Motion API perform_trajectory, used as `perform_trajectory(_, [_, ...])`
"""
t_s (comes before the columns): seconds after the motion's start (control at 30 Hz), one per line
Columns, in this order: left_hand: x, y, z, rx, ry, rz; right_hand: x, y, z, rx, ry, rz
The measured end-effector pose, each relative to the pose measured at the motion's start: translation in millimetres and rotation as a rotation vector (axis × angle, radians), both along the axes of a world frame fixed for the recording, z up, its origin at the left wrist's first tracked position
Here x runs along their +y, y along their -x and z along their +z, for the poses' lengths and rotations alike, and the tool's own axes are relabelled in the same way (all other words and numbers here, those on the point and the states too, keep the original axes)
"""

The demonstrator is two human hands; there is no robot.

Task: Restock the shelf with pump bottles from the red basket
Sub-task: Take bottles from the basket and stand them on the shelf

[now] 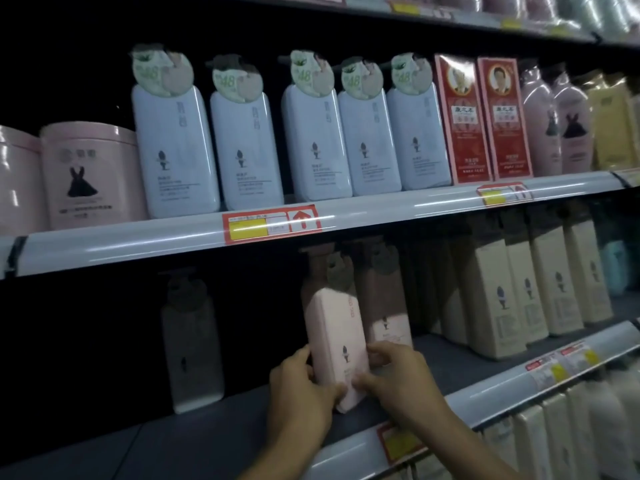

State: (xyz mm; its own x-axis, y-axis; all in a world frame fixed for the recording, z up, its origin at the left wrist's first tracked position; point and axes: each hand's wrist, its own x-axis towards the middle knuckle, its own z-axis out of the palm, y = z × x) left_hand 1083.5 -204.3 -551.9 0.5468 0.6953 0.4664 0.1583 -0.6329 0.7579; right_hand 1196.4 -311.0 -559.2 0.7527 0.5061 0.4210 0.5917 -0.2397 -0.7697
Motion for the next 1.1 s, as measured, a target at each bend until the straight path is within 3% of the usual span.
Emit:
perform_trajectory(0.33, [19.1,-43.9,-8.8,-0.069,0.041,0.047,26.4,-13.4,-6.0,-0.031,0.049,-0.156])
perform_trajectory(0.73, [27.9,-57.8,0.1,0.005,0.144,0.213,39.6,-12.0,-2.2,-0.075,0.101,-0.209])
perform_trajectory(0.93, [16.7,-33.0,3.3,-0.049,0.108,0.137,21.0,11.0,-5.1,-0.067,-0.141,-0.285])
perform_trajectory(1.1, [-9.3,15.8,23.5,-0.198,0.113,0.026,0.9,55.4,0.9,-0.059,-0.283,-0.157])
